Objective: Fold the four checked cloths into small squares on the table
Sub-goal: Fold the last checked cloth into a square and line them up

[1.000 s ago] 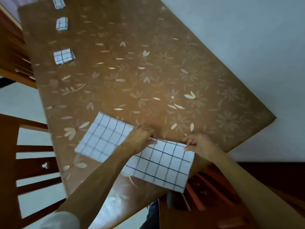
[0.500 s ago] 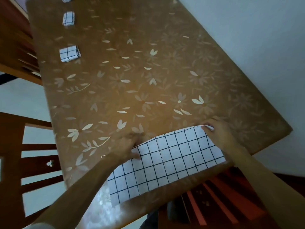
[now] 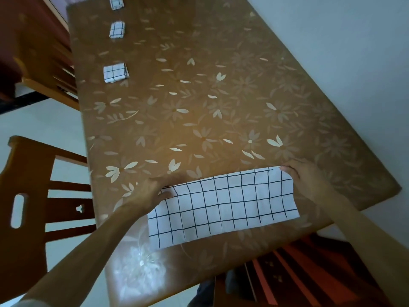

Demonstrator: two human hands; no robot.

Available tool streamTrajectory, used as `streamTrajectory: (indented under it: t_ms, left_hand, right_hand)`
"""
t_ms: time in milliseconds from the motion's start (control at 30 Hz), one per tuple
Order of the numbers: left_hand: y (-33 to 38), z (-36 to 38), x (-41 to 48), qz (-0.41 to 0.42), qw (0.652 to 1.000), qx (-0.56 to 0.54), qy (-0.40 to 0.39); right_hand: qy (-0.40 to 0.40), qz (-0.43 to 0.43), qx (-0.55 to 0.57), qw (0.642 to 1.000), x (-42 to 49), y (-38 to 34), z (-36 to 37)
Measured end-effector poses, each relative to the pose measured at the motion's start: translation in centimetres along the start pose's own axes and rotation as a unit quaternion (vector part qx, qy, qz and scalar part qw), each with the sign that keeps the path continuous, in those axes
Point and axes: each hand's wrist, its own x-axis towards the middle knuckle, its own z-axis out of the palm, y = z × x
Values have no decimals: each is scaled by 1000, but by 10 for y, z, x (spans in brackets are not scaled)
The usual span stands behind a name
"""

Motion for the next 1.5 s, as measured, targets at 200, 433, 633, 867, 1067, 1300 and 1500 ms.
streamTrajectory:
  t_ms: [200, 433, 633, 867, 1067, 1300, 1500]
  left_hand:
    - [-3, 1, -18, 34, 989, 78, 122]
    - [-13, 10, -49, 105, 958, 200, 174]
    - [-13, 38, -78, 134, 940, 262, 170]
    - [-16, 49, -86, -41, 967, 97, 231]
    - [-32, 42, -80, -171, 973, -94, 121]
    - [-30, 34, -69, -148, 986, -16, 72]
    - [-24, 41, -85, -90, 986, 55, 128]
  right_hand:
    - [-28, -40, 12, 999, -7, 2, 3]
    - [75, -121, -27, 989, -39, -11, 3]
    - [59, -114, -64, 990, -79, -4, 36]
    - [38, 64, 60, 995, -82, 2, 48]
    - [5, 187, 147, 971, -62, 3, 48]
    - [-124, 195, 277, 933, -52, -2, 40]
    - [-42, 207, 203, 956, -50, 6, 43]
